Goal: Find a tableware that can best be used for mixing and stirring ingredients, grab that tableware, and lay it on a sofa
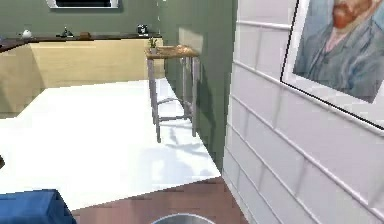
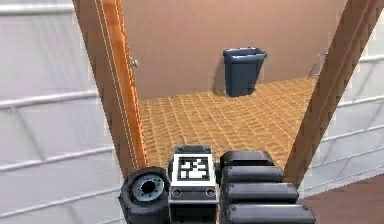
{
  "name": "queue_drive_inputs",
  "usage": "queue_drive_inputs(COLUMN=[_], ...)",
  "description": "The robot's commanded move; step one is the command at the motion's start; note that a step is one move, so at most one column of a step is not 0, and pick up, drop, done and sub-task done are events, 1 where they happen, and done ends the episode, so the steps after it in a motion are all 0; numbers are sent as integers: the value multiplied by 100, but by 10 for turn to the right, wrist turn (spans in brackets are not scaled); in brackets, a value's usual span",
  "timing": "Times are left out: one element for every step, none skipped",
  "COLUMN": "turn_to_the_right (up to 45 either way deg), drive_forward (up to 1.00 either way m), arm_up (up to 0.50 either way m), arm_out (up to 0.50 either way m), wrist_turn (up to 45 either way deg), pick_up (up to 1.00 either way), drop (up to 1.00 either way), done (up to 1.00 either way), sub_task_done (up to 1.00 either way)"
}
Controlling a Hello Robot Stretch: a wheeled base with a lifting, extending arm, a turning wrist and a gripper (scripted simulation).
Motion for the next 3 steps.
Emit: queue_drive_inputs(turn_to_the_right=[450,150,-450], drive_forward=[0,0,0], arm_up=[0,0,0], arm_out=[0,0,0], wrist_turn=[0,0,0], pick_up=[0,0,0], drop=[0,0,0], done=[0,0,0], sub_task_done=[0,0,0])
